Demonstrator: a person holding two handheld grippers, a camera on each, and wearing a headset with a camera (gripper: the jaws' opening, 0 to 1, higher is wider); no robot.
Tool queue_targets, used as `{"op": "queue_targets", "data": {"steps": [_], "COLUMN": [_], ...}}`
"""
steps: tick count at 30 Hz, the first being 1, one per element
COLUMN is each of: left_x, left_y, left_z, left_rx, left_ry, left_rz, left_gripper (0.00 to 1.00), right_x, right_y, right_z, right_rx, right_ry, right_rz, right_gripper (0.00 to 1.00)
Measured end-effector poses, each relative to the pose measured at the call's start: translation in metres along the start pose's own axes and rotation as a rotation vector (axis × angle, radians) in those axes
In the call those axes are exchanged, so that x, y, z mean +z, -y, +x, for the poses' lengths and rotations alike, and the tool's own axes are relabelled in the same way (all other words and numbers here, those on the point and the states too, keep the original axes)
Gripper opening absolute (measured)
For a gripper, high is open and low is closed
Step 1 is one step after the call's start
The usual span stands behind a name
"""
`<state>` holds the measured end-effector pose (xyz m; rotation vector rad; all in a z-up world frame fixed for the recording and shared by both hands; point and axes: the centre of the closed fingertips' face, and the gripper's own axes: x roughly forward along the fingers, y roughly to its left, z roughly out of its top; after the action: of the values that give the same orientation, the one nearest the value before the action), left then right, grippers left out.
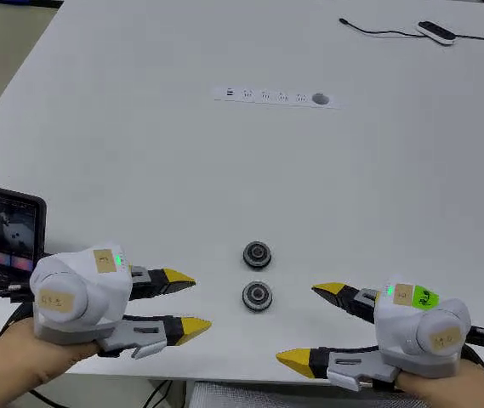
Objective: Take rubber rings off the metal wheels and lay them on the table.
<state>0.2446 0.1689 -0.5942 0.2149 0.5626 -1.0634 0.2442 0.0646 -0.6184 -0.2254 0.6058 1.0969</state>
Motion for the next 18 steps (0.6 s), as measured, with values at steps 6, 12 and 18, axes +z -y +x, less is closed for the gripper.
{"op": "queue_targets", "data": {"steps": [6,12,18], "left_x": [0.004,0.007,0.012], "left_y": [0.001,0.002,0.002], "left_z": [0.009,0.020,0.029], "left_rx": [-0.018,-0.039,-0.052], "left_ry": [-0.014,-0.030,-0.036], "left_rz": [0.018,0.030,0.042], "left_gripper": [0.31,0.29,0.26], "right_x": [-0.001,-0.002,-0.004], "right_y": [-0.001,-0.002,-0.002], "right_z": [0.006,0.009,0.011], "right_rx": [0.012,0.024,0.034], "right_ry": [-0.007,-0.013,-0.016], "right_rz": [0.018,0.035,0.055], "right_gripper": [0.65,0.62,0.59]}}
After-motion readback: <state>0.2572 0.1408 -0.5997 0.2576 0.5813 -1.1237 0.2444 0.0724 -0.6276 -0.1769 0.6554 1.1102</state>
